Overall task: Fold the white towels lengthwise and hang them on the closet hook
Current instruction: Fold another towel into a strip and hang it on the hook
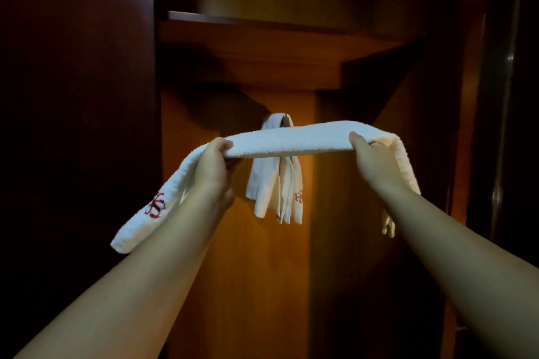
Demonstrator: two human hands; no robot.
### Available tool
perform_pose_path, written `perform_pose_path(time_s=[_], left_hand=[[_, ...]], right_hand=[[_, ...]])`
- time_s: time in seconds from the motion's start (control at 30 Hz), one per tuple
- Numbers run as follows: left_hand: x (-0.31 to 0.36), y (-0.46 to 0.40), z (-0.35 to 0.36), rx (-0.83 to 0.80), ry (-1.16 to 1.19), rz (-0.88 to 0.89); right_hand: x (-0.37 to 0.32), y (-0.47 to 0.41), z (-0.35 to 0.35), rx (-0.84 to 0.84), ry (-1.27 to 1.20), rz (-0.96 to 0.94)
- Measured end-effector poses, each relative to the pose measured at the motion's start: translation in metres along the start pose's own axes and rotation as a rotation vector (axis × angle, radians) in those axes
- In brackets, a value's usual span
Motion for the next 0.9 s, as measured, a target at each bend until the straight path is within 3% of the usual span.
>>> perform_pose_path(time_s=[0.17,0.4,0.6,0.73,0.9], left_hand=[[0.018,-0.073,0.033,-0.123,-0.15,0.128],[0.024,-0.174,0.086,-0.392,-0.238,0.133],[0.016,-0.246,0.102,-0.334,-0.324,0.2],[0.012,-0.288,0.114,-0.338,-0.412,0.232],[0.005,-0.337,0.118,-0.303,-0.464,0.215]], right_hand=[[0.007,-0.077,0.036,-0.037,-0.104,-0.024],[0.031,-0.187,0.095,-0.047,-0.438,0.053],[0.041,-0.258,0.167,-0.308,-0.498,0.003],[0.055,-0.297,0.195,-0.327,-0.405,0.015],[0.069,-0.339,0.211,-0.225,-0.341,-0.031]])
Point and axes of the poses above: each hand's wrist, its own y-axis away from the middle knuckle, its own z-axis out of the palm, x = y × z, the point moved 10 cm from there along -y, towards the middle knuckle, and after that the axes turned 6 degrees about -z, right-handed, at the moved point
